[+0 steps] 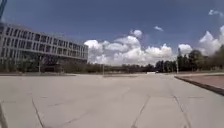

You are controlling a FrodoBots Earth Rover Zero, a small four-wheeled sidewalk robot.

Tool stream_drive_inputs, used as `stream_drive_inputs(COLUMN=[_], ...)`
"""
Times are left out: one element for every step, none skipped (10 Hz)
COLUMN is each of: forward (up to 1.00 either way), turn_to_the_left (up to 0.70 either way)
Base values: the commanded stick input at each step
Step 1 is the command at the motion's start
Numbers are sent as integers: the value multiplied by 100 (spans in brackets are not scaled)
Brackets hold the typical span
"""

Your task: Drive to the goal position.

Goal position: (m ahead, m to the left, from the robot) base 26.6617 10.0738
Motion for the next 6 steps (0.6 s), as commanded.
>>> stream_drive_inputs(forward=[100, 100, 100, 100, 100, 100], turn_to_the_left=[13, 0, 0, 0, 0, 0])
